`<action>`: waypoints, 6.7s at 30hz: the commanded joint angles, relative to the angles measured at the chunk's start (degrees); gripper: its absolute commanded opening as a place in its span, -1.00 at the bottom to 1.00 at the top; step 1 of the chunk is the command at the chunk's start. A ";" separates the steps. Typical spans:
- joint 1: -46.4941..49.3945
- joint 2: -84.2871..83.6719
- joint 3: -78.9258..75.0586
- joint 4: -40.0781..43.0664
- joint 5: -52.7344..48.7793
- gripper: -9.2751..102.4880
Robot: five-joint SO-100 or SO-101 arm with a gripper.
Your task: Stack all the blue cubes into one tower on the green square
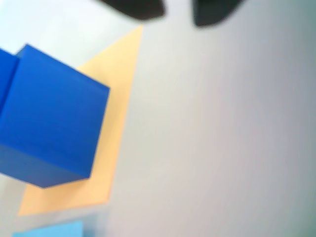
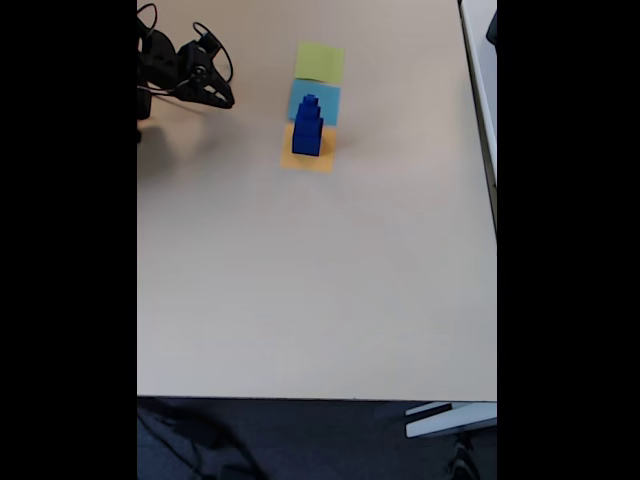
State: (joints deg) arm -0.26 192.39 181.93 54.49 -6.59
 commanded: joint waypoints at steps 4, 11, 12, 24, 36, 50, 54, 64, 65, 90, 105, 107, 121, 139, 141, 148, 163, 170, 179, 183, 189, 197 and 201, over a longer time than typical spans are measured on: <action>-0.18 1.49 0.35 0.44 0.35 -0.83; -0.18 1.49 0.35 0.44 0.35 -0.83; -0.18 1.49 0.35 0.44 0.35 -0.83; -0.18 1.49 0.35 0.44 0.35 -0.83; -0.18 1.49 0.35 0.44 0.35 -0.83; -0.18 1.49 0.35 0.44 0.35 -0.83; -0.18 1.49 0.35 0.44 0.35 -0.83; -0.18 1.49 0.35 0.44 0.35 -0.83; -0.18 1.49 0.35 0.44 0.35 -0.83; -0.18 1.49 0.35 0.44 0.35 -0.83; -0.18 1.49 0.35 0.44 0.35 -0.83; -0.18 1.49 0.35 0.44 0.35 -0.83; -0.18 1.49 0.35 0.44 0.35 -0.83; -0.18 1.49 0.35 0.44 0.35 -0.83; -0.18 1.49 0.35 0.44 0.35 -0.83; -0.18 1.49 0.35 0.44 0.35 -0.83; -0.18 1.49 0.35 0.44 0.35 -0.83; -0.26 1.49 0.35 0.44 0.35 -0.83; -0.44 1.41 0.35 0.62 -0.26 -0.83; -0.79 1.41 0.35 -0.88 3.08 -0.83; -1.32 1.41 0.26 -10.72 15.64 -0.83; -1.58 1.41 -1.32 -20.74 34.98 -0.83; -1.58 1.41 -2.46 -24.35 42.98 -0.83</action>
State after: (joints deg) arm -1.05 192.39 180.79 33.31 31.20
